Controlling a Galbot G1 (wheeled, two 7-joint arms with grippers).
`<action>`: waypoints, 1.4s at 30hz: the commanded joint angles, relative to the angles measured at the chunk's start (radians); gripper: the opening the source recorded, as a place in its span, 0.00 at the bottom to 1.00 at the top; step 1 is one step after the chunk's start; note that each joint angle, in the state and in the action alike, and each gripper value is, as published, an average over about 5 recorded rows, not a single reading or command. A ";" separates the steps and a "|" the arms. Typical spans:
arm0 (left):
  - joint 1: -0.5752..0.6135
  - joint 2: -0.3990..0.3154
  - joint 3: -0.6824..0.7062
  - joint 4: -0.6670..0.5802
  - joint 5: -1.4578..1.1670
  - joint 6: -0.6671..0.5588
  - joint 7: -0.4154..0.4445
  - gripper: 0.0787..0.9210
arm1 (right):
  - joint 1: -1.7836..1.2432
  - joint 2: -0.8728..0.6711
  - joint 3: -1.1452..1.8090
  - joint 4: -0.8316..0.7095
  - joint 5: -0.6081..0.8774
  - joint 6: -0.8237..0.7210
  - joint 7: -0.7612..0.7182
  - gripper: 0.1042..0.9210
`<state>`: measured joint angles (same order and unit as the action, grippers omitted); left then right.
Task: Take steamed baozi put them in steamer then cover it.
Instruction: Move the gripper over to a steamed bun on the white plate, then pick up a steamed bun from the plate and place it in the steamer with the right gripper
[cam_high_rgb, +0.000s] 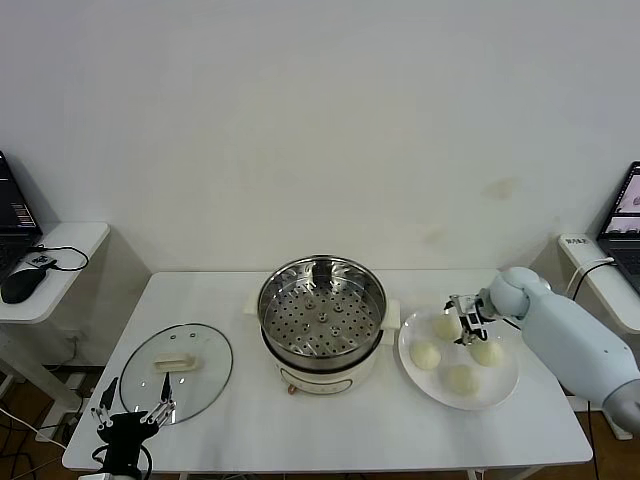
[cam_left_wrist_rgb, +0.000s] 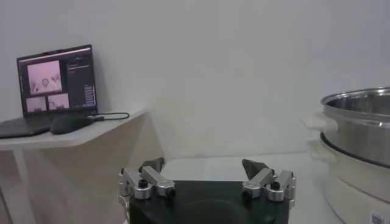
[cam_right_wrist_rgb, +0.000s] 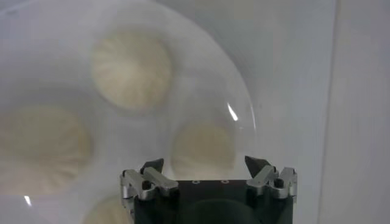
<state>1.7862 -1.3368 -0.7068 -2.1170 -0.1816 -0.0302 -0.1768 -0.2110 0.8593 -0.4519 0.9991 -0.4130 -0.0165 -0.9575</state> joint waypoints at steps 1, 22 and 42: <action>0.000 0.001 -0.002 0.001 0.000 0.000 0.000 0.88 | 0.017 0.029 -0.023 -0.047 -0.003 -0.007 -0.001 0.82; -0.003 0.003 -0.002 0.005 -0.004 -0.001 -0.002 0.88 | 0.165 -0.145 -0.178 0.176 0.199 -0.026 -0.074 0.66; -0.005 0.020 0.007 -0.007 -0.037 -0.007 0.001 0.88 | 0.794 0.063 -0.601 0.255 0.540 -0.030 -0.053 0.67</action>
<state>1.7813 -1.3155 -0.7016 -2.1248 -0.2179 -0.0379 -0.1758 0.3472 0.7863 -0.8839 1.2458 0.0097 -0.0565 -1.0261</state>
